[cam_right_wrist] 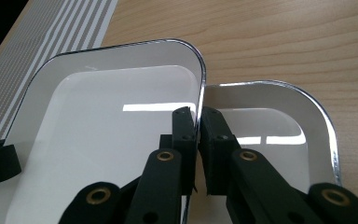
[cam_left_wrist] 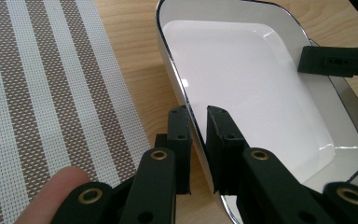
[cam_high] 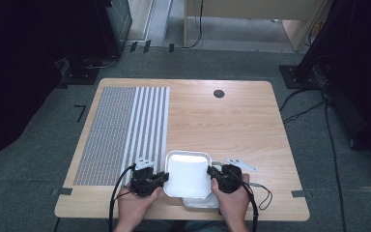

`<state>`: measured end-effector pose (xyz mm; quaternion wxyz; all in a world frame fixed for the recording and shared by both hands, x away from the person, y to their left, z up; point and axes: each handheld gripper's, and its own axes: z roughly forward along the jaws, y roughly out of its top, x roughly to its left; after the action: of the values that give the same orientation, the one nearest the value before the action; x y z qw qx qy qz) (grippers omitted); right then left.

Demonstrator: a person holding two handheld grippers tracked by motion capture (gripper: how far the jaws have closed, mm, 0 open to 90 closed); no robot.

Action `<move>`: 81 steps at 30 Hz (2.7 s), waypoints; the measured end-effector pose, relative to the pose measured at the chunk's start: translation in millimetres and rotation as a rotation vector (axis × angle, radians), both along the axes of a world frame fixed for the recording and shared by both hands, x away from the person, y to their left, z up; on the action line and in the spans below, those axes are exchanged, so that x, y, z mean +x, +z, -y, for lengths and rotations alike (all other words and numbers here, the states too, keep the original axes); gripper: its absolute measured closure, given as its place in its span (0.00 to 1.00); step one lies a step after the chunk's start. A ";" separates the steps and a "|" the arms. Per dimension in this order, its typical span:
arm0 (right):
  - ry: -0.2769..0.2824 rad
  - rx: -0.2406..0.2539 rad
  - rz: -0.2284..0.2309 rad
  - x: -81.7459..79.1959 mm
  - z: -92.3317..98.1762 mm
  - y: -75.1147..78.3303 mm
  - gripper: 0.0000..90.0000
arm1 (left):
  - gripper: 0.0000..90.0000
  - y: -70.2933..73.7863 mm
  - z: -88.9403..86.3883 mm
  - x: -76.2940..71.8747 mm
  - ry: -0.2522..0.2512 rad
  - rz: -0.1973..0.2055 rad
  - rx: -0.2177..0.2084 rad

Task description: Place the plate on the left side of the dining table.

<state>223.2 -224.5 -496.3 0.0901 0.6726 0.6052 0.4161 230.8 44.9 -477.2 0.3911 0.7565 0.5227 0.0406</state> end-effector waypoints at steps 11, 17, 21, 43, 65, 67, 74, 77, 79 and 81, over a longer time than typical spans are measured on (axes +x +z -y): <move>0.010 -0.003 -0.001 10.2 -6.7 20.1 1.00 | 0.91 8.2 -6.4 4.5 0.009 0.005 0.002; 0.025 -0.017 0.012 16.8 -20.0 25.4 1.00 | 0.93 11.3 -18.5 9.3 0.033 0.009 0.004; 0.038 -0.021 0.008 22.8 -30.3 27.4 1.00 | 0.93 13.7 -28.8 12.7 0.049 0.012 0.004; 0.115 -0.032 0.032 63.2 -108.9 43.3 1.00 | 0.96 25.5 -103.6 35.3 0.164 0.041 -0.002; 0.134 -0.023 -0.003 122.0 -181.6 36.5 1.00 | 0.99 17.4 -168.2 87.8 0.271 0.025 0.004; 0.130 -0.024 -0.009 127.5 -185.4 34.8 1.00 | 0.99 15.6 -170.8 93.8 0.278 0.022 0.007; 0.116 -0.010 -0.020 147.6 -198.0 28.6 1.00 | 1.00 13.1 -179.7 114.5 0.300 0.030 0.031; 0.112 -0.022 -0.024 157.4 -204.1 27.1 1.00 | 1.00 10.3 -183.6 123.6 0.309 0.017 0.024; 0.110 -0.024 -0.029 163.3 -207.0 26.4 1.00 | 1.00 9.6 -185.0 130.1 0.316 0.021 0.027; 0.107 -0.024 -0.027 169.4 -208.7 25.0 1.00 | 1.00 8.8 -185.4 134.9 0.324 0.022 0.025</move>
<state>392.6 -15.8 -471.3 0.0675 0.6439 0.6464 0.4038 365.8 230.3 -468.5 0.3756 0.6666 0.6329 0.1180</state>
